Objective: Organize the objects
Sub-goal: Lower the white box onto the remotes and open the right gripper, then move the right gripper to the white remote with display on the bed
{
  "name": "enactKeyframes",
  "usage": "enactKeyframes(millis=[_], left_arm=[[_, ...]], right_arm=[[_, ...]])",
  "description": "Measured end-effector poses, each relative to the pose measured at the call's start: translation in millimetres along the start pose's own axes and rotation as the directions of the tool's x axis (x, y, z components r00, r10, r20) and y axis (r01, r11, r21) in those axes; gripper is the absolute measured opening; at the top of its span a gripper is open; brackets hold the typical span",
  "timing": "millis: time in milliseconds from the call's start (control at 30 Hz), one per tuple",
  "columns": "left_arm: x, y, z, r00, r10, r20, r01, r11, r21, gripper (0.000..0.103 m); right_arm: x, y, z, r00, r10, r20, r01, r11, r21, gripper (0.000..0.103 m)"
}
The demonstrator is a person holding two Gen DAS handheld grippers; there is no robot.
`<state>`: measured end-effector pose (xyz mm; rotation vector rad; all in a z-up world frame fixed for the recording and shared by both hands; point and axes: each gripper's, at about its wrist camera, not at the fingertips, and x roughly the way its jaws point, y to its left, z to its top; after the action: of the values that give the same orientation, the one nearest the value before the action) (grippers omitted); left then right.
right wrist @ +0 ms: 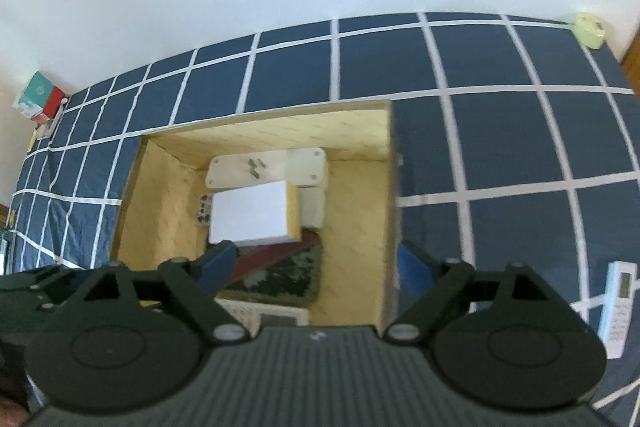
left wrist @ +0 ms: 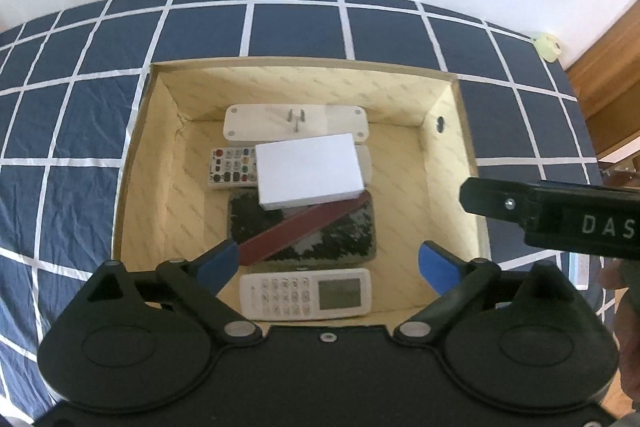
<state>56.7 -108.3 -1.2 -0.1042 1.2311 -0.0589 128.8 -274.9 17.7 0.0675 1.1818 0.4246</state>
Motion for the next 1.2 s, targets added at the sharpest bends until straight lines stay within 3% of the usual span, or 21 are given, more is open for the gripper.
enactKeyframes(millis=[367,600,833,1200], left_arm=[[-6,-68,-17,0.999,0.037,0.015,-0.037,0.998,0.053,0.103],[-1,-133,-24,0.998,0.055,0.029,-0.057,0.996,0.067,0.103],[13,-203,-37,0.996,0.09,0.023,-0.09,0.996,0.013,0.103],[30,-255,-59,0.988,0.152,-0.006,-0.152,0.982,-0.115,0.103]], right_arm=[[-42,-67,-27,0.999,-0.045,0.029,0.044,0.999,0.02,0.103],[-66,-137,-33,0.998,-0.051,0.031,0.051,0.999,-0.005,0.103],[-82,-208,-31,0.999,-0.043,-0.004,0.043,0.994,-0.098,0.103],[-88,-269,-33,0.996,-0.022,-0.091,-0.006,0.957,-0.291,0.103]])
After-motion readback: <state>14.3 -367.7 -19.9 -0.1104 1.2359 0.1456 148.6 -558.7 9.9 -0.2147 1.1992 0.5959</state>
